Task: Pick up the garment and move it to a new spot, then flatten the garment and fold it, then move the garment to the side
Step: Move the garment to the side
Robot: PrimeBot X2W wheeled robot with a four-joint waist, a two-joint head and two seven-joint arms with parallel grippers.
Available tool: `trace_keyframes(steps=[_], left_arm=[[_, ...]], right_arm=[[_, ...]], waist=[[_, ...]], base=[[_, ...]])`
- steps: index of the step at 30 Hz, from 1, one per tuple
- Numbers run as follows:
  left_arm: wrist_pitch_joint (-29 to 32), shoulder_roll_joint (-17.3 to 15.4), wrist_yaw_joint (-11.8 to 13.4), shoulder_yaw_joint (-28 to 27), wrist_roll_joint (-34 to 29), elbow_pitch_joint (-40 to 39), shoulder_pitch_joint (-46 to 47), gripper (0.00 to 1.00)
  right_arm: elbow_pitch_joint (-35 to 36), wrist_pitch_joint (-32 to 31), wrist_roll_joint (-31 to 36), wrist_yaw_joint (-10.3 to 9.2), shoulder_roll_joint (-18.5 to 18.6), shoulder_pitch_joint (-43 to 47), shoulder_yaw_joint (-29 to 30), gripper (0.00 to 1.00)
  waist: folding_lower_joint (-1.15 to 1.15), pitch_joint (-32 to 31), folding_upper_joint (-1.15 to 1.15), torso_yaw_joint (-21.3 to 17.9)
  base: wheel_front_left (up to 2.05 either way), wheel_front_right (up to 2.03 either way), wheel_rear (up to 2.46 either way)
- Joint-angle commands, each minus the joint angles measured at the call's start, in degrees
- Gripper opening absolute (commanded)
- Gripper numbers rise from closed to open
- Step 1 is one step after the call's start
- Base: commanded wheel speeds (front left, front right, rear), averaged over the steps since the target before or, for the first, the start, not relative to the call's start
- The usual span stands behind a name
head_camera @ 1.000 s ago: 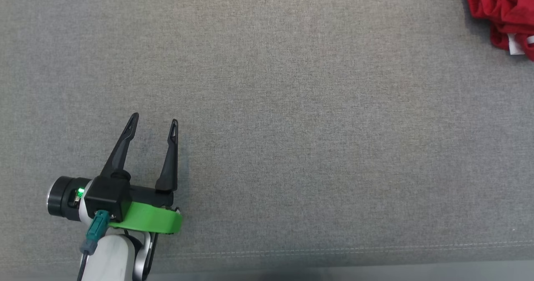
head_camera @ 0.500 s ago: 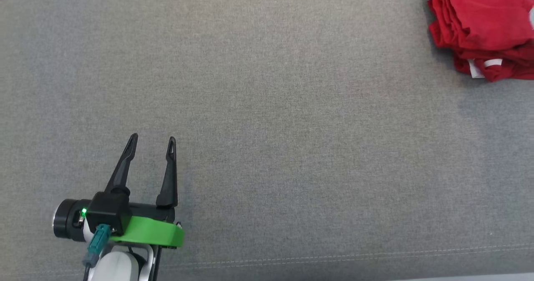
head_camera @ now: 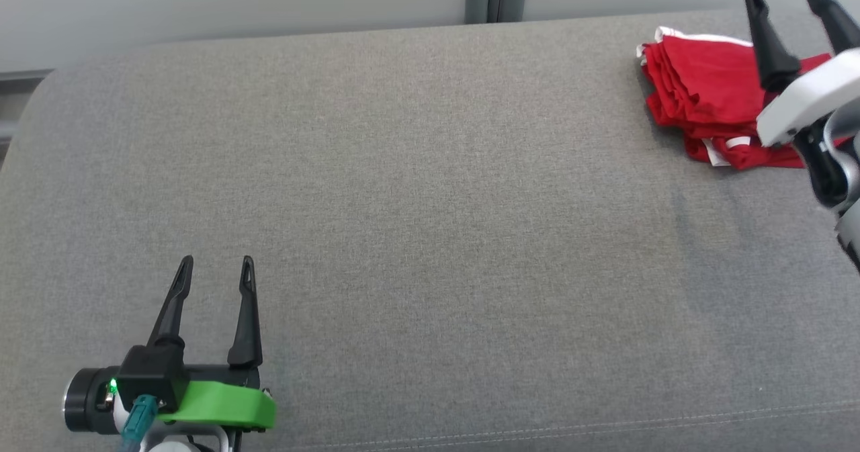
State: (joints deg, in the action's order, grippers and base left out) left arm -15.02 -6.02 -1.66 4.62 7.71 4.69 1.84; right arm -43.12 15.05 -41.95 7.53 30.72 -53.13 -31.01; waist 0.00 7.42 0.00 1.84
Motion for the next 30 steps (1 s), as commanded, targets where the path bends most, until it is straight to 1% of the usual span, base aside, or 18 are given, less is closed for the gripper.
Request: trace_keyframes(steps=[1, 2, 9, 14, 15, 23, 27, 30], left_arm=[[-0.16, -0.04, 0.37, -0.48, 0.16, -0.09, -1.16, 1.00], [-0.16, -0.04, 0.37, -0.48, 0.16, -0.09, -1.16, 1.00], [-0.16, 0.25, 0.52, -1.17, 0.18, -0.04, -3.04, 1.00], [-0.17, 0.15, 0.50, -1.69, 0.29, -0.04, -4.26, 1.00], [-0.17, -0.04, 0.56, -1.93, 0.33, 0.08, -4.64, 1.00], [-0.17, -0.23, 1.19, -2.85, 0.47, 1.01, -6.11, 1.00], [-0.17, -0.28, 1.77, -3.11, 0.37, 1.87, -6.51, 1.00], [-0.17, -0.36, 2.32, -3.74, 0.58, 1.92, -7.01, 1.00]], right_arm=[[2.01, 0.13, 2.69, -0.08, -1.27, 3.86, 3.36, 1.00], [2.01, 0.13, 2.69, -0.08, -1.27, 3.86, 3.36, 1.00], [10.85, 0.13, 13.22, -0.05, -7.17, 18.41, 19.88, 1.00], [15.65, 0.14, 18.97, -0.06, -11.23, 27.03, 26.18, 1.00], [17.35, 0.14, 20.90, -0.06, -12.97, 29.83, 27.98, 1.00], [23.93, -1.34, 28.06, -0.06, -18.73, 38.94, 32.99, 1.00], [26.76, -1.74, 30.80, -0.06, -21.30, 42.76, 33.97, 1.00], [28.33, -1.78, 31.52, -0.06, -23.26, 45.19, 33.55, 1.00]], waist=[[0.00, -2.35, 0.00, -0.53], [0.00, -2.35, 0.00, -0.53], [0.00, -5.25, 0.00, -0.11], [0.00, -6.55, 0.00, -0.30], [0.00, -6.98, 0.00, -0.51], [0.00, -8.35, 0.00, -1.05], [0.00, -8.99, 0.00, -1.18], [0.00, -9.45, 0.00, -1.35]], base=[[0.00, 0.00, 0.00], [0.00, 0.00, 0.00], [0.00, 0.00, 0.00], [0.00, 0.00, 0.00], [0.00, 0.00, 0.00], [0.00, 0.00, 0.00], [0.00, 0.00, 0.00], [0.00, 0.00, 0.00]])
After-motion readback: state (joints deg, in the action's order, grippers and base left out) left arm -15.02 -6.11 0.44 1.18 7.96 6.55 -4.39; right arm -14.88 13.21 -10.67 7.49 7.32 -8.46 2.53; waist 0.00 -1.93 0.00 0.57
